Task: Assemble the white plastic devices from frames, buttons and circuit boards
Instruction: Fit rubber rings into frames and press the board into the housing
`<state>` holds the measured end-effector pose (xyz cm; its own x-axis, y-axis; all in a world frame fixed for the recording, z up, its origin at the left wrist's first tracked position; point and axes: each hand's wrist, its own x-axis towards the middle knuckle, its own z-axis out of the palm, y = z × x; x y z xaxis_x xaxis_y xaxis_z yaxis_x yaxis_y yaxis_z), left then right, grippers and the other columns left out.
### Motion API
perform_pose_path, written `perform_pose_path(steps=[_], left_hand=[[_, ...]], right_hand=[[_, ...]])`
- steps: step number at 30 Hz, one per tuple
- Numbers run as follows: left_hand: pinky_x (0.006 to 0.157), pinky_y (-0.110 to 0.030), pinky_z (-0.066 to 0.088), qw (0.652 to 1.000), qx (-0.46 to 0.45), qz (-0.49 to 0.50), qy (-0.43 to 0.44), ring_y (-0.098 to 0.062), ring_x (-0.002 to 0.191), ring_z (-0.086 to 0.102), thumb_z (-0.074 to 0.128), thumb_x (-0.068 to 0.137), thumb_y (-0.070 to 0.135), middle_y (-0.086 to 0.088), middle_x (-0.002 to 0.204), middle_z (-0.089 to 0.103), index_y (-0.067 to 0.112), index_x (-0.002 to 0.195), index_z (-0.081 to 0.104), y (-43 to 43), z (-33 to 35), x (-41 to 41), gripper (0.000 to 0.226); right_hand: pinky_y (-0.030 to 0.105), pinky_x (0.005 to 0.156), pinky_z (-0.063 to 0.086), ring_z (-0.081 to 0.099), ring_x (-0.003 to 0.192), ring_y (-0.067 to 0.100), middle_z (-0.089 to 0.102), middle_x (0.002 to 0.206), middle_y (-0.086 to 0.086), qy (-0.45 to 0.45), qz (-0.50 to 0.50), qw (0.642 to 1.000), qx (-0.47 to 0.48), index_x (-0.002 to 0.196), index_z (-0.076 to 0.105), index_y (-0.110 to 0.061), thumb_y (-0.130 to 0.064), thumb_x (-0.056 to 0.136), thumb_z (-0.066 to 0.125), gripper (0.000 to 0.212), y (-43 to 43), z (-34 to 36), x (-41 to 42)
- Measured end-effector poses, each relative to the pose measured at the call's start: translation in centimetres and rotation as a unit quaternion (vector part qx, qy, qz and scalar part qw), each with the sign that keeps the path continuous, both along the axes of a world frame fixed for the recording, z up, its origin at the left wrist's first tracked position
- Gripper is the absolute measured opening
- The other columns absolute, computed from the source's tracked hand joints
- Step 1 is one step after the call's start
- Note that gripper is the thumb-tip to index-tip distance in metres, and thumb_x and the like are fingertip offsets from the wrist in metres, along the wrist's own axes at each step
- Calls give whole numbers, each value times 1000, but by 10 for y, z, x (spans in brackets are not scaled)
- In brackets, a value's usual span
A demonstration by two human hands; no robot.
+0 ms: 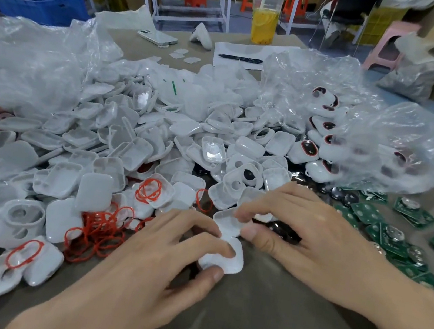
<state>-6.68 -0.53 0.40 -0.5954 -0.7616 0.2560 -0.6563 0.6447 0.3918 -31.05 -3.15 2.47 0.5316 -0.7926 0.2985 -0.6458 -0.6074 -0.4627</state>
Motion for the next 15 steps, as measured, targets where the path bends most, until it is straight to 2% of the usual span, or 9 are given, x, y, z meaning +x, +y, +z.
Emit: perform_pose_path(steps=[5,8,11,15], left_hand=[[97,-21,39,1000,22,0,18,-6,121,53,51,99,46,22,126,51,38,127,55,-1,0,1,30],[98,-18,39,999,32,4,44,-5,124,52,51,99,47,24,127,50,39,128,54,-1,0,1,30],[98,-16,39,995,54,15,86,-3,126,52,52,97,49,24,128,52,43,127,53,0,0,2,31],[93,-11,41,985,69,43,155,-4,118,58,56,94,46,19,123,60,42,122,57,0,1,4,29]], right_hand=[[15,91,43,59,109,-5,63,113,-26,-45,3,997,59,127,49,-50,-63,101,31,34,3,-4,-1],[19,88,45,62,108,0,64,110,-23,-65,-6,996,59,127,49,-50,-60,102,34,31,2,-4,-3],[16,87,45,62,107,0,65,107,-22,-64,-10,997,42,126,52,-46,-55,103,36,30,2,-3,-3],[15,89,43,59,109,2,63,106,-24,-65,-12,998,16,121,54,-47,-51,103,40,24,1,-3,-5]])
